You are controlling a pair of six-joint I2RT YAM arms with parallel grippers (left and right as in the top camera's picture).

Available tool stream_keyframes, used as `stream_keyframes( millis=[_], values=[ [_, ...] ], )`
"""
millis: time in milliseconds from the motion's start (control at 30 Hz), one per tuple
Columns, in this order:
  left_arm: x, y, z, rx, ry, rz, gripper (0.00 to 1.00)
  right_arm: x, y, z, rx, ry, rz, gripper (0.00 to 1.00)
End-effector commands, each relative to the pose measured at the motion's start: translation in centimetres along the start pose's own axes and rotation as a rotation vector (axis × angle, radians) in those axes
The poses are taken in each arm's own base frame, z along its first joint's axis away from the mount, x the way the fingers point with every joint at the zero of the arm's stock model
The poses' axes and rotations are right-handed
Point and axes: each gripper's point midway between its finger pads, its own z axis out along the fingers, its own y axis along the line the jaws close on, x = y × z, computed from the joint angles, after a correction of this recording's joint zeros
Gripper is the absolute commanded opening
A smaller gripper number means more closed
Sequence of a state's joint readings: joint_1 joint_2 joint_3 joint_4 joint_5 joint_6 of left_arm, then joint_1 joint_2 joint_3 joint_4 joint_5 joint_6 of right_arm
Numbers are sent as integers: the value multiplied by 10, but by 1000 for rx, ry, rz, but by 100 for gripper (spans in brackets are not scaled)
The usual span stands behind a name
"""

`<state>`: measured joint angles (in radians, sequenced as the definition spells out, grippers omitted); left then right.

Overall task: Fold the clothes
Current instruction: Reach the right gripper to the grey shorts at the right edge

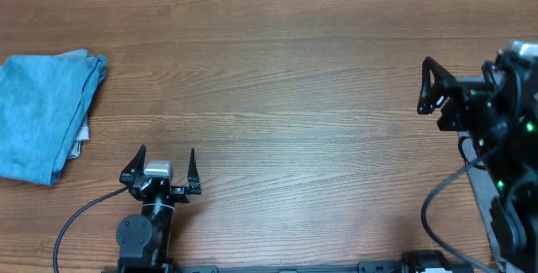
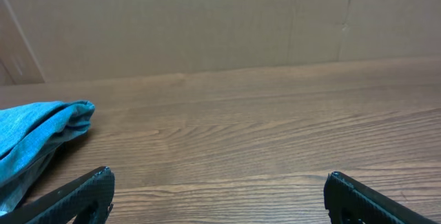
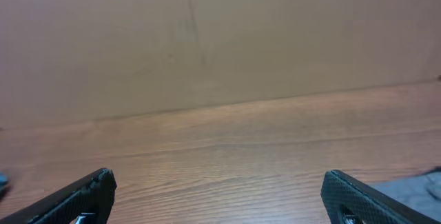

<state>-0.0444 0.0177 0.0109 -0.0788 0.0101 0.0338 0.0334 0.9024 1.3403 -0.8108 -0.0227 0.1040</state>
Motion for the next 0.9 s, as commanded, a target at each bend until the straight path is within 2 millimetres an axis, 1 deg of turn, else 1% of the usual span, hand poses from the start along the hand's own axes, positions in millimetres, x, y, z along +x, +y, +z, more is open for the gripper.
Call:
stream_keyframes(
  millis=[0,33,67,133,167,200,267,300,367,400,433,467,500,567,667,767,800,867],
  values=[
    [1,1,0,-7,-2,19,100,3,-25,16,152,38,89,100],
    [1,1,0,-7,-2,19,100,9,-34,25,208,86,128,100],
    [1,1,0,-7,-2,19,100,12,-38,30,234,117,141,100],
    [1,1,0,-7,-2,19,100,16,-56,54,324,246,161,100],
    [1,1,0,-7,-2,19,100,18,-64,62,351,284,167,100],
    [1,1,0,-7,-2,19,100,21,-77,73,395,338,170,100],
    [1,1,0,-7,-2,19,100,35,-115,102,522,449,180,100],
    [1,1,0,-7,-2,19,100,45,-137,117,590,487,183,100],
    [1,1,0,-7,-2,19,100,64,-165,135,659,541,195,100],
    [1,1,0,-7,-2,19,100,78,-180,145,686,579,210,96],
    [1,1,0,-7,-2,19,100,90,-195,155,709,608,224,95],
    [1,1,0,-7,-2,19,100,98,-204,161,721,623,232,95],
    [1,1,0,-7,-2,19,100,109,-216,171,739,641,243,95],
    [1,1,0,-7,-2,20,100,132,-238,189,765,678,262,91],
    [1,1,0,-7,-2,19,100,165,-252,208,776,742,270,86],
    [1,1,0,-7,-2,19,100,189,-262,223,783,772,276,86],
    [1,1,0,-7,-2,19,100,201,-267,229,788,790,279,86],
    [1,1,0,-7,-2,19,100,215,-274,234,795,812,283,87]
  ],
)
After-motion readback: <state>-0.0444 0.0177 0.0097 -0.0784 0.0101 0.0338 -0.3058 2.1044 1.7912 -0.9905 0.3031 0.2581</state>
